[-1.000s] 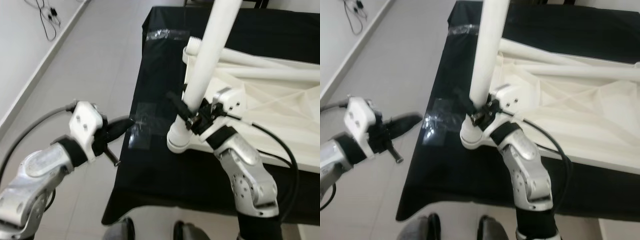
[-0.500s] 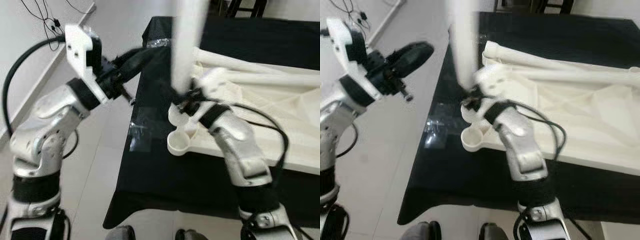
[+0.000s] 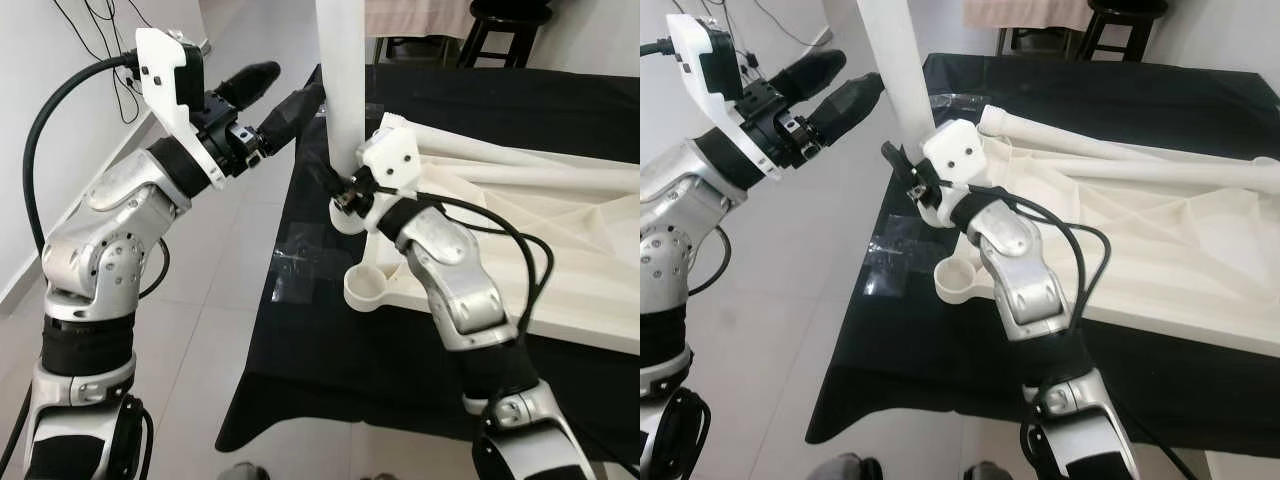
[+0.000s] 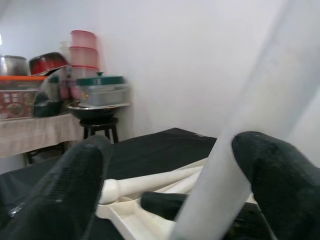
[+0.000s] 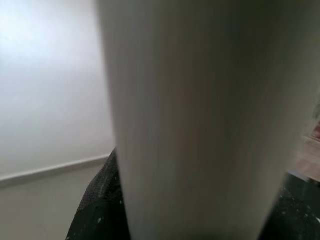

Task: Building children table

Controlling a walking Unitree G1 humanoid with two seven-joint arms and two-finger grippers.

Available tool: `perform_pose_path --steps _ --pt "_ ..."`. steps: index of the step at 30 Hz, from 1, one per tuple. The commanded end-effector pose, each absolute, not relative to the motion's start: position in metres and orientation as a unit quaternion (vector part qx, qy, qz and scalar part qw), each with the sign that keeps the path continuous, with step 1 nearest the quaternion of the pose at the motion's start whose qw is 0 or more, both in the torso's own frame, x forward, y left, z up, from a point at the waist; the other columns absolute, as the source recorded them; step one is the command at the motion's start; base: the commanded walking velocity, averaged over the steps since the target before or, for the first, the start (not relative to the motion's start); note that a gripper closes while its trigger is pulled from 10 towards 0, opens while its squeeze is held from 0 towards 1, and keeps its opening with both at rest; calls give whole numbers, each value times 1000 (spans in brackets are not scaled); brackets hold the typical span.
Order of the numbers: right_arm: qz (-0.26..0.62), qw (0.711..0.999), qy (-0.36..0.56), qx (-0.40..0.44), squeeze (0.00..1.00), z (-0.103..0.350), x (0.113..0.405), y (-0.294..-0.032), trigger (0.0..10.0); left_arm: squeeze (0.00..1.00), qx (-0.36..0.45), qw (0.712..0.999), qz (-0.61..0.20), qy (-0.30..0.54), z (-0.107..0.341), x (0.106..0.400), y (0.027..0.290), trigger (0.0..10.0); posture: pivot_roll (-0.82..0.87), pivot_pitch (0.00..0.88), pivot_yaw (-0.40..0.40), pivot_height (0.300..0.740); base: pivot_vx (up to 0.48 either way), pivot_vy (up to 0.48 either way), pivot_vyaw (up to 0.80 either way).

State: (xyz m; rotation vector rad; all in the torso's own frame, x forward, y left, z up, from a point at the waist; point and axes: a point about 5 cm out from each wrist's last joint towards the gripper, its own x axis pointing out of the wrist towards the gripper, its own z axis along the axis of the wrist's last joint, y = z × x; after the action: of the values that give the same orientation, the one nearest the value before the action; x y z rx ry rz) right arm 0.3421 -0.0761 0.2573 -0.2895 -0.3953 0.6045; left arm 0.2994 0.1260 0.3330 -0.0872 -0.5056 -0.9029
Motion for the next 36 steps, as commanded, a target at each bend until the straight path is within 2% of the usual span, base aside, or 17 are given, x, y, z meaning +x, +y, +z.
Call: perform_pose_path --steps 1,4,10,13,14,15,16,20,36 --pt "305 921 -182 -158 0 252 345 -65 10000 1000 -32 847 -470 -249 336 293 113 10000 40 62 3 740 0 0 0" --pt "222 953 -169 -117 0 264 371 -93 10000 1000 -38 855 -463 -231 321 290 120 10000 21 65 -3 740 0 0 0" --pt "212 955 -174 -116 0 268 374 -98 10000 1000 -41 858 -458 -226 315 289 124 10000 25 65 -7 740 0 0 0" --pt "228 949 -176 -132 0 265 371 -90 10000 1000 -41 860 -454 -228 316 290 126 10000 24 66 -7 740 0 0 0" --pt "254 939 -178 -150 0 259 366 -78 10000 67 -42 864 -444 -234 319 293 129 10000 23 65 -5 740 0 0 0" --pt "272 932 -179 -161 0 255 362 -68 10000 0 -43 866 -438 -238 322 296 131 10000 23 65 -4 740 0 0 0" --pt "291 923 -181 -177 0 250 358 -58 10000 0 -46 868 -430 -242 325 300 134 10000 21 64 -3 740 0 0 0" --pt "317 910 -181 -198 0 241 354 -45 10000 0 -55 871 -418 -251 332 309 140 10000 26 63 2 740 0 0 0" --pt "342 903 -167 -201 0 229 351 -36 10000 0 -48 859 -436 -263 342 315 133 10000 35 62 1 740 0 0 0"
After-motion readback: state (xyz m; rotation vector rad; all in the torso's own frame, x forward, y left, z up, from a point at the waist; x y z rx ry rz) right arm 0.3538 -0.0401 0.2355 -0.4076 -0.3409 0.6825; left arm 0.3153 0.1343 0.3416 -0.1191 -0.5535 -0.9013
